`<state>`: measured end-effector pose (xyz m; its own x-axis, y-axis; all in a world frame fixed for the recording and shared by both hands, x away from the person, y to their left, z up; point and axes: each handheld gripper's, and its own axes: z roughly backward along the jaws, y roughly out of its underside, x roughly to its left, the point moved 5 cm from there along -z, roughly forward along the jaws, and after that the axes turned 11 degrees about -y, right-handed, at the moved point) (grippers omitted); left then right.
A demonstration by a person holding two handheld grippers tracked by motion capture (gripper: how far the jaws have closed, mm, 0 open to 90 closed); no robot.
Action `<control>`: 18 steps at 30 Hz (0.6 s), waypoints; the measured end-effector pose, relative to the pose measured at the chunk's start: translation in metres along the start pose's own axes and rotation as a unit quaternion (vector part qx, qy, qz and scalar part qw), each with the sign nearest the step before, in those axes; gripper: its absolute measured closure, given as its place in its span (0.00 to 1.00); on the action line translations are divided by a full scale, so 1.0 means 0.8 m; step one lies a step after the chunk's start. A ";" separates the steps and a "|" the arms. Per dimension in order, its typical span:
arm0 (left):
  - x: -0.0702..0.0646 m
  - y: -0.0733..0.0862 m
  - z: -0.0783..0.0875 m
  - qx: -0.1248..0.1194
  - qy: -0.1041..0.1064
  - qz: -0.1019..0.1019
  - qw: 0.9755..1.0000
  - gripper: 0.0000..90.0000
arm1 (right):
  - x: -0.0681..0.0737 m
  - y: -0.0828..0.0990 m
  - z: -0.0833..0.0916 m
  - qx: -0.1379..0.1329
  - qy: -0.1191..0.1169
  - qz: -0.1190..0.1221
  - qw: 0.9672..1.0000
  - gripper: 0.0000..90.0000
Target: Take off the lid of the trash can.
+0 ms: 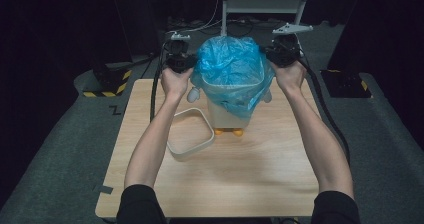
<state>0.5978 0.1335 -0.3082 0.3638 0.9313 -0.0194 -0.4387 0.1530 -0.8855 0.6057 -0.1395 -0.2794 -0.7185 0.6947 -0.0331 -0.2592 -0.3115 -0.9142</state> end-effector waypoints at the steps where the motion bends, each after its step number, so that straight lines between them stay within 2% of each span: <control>1: 0.000 0.000 0.004 0.000 0.000 0.001 1.000 0.87 | 0.002 -0.001 0.002 0.000 0.000 0.001 1.000 1.00; 5: 0.004 0.000 0.024 -0.021 -0.007 0.009 1.000 0.67 | 0.005 -0.002 0.009 -0.001 -0.003 0.006 1.000 1.00; 8: 0.005 -0.002 0.042 -0.041 -0.002 0.012 0.999 0.56 | 0.008 -0.001 0.013 0.001 -0.005 0.007 1.000 1.00; 13: -0.003 -0.006 0.072 -0.064 0.019 -0.004 0.998 0.46 | 0.012 -0.002 0.016 0.001 -0.006 0.009 1.000 1.00; 18: -0.017 -0.008 0.092 -0.079 0.048 -0.014 0.996 0.40 | 0.013 -0.002 0.018 0.003 -0.005 0.010 1.000 1.00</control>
<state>0.5349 0.1445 -0.2680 0.4532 0.8909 -0.0315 -0.2961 0.1171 -0.9480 0.5892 -0.1409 -0.2727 -0.7306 0.6812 -0.0479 -0.2480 -0.3299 -0.9108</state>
